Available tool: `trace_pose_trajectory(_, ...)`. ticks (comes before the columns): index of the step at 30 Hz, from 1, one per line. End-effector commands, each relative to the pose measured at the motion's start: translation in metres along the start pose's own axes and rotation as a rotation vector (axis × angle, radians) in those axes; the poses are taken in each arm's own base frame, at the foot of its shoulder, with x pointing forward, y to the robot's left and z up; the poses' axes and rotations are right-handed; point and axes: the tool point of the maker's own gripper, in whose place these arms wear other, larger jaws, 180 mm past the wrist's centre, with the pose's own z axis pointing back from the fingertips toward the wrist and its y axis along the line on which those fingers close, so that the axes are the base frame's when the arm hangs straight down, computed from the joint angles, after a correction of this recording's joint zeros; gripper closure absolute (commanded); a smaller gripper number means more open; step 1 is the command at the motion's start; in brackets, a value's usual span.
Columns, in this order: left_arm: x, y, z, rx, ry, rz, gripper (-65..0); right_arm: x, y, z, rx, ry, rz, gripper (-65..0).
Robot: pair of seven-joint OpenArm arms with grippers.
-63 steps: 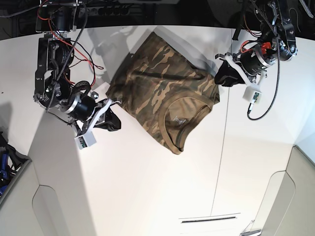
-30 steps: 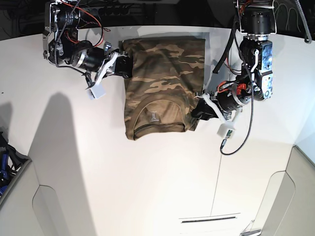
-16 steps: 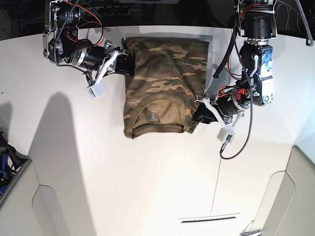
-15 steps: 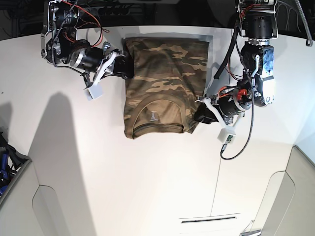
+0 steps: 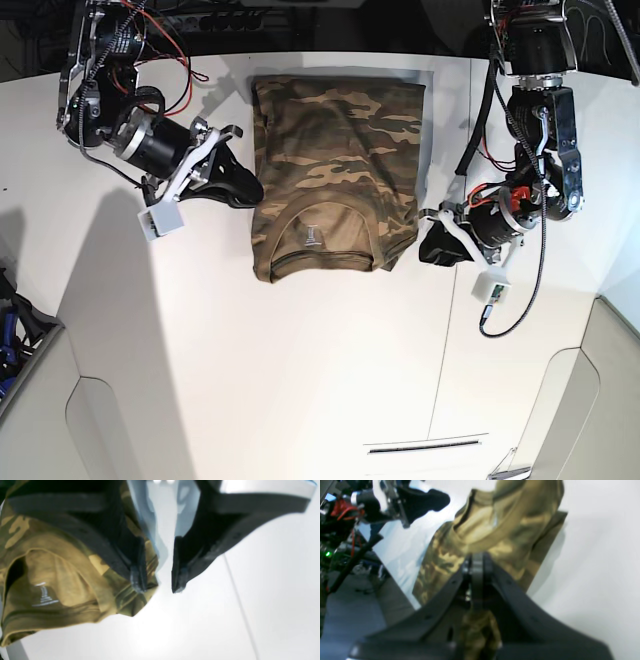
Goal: Fold the T-shirt properly
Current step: 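Open both grippers and pull them away from the folded shirt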
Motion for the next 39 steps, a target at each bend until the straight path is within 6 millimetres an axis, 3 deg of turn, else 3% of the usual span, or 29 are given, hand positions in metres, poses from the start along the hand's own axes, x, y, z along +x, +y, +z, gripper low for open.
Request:
trace_pose_trajectory(1, 0.013, -0.002, 0.004, -0.015, -0.042, -0.020, -17.9, 0.024, 0.004, 0.000, 0.014, -0.073, 0.034, 0.0)
trace_pose_trajectory(5, -0.002, -0.003, 0.005, -0.018, -0.017, -0.003, -17.9, 0.052, -0.003, -0.004, -0.012, -0.125, 0.093, 0.0)
trace_pose_trajectory(8, -0.014, -0.005, 0.007, -0.024, 0.002, 0.014, -17.9, 0.058, -0.006, -0.017, -0.001, -0.108, 0.106, 0.0)
trace_pose_trajectory(15, -0.020, -0.010, 0.008, -0.049, 0.007, 0.013, -17.9, 0.058, -0.010, -0.068, 0.072, -0.009, 0.093, 0.0)
trace_pose_trajectory(19, -0.026, -0.010, 0.008, -0.049, 0.019, 0.018, -17.9, 0.048, -0.037, -0.086, -0.003, 0.067, 0.117, 0.0)
trace_pose_trajectory(23, -0.036, -0.010, 0.010, -0.049, 0.039, 0.027, -17.9, 0.026, -0.061, -0.098, -0.038, 0.134, 0.060, 0.0)
trace_pose_trajectory(26, -0.040, -0.011, 0.011, -0.049, 0.045, 0.031, -17.9, 0.010, -0.068, -0.103, -0.040, 0.172, 0.014, 0.0)
trace_pose_trajectory(30, -0.040, -0.011, 0.011, -0.049, 0.044, 0.031, -17.9, 0.009, -0.069, -0.103, -0.042, 0.173, 0.008, 0.0)
trace_pose_trajectory(34, -0.039, 0.000, 0.016, -0.021, 0.029, 0.050, -17.9, 0.021, -0.065, -0.099, -0.035, 0.151, 0.033, 0.0)
trace_pose_trajectory(39, -0.029, 0.018, 0.041, -0.024, -0.028, 0.103, -17.9, 0.049, -0.049, -0.089, -0.013, 0.109, 0.101, 0.0)
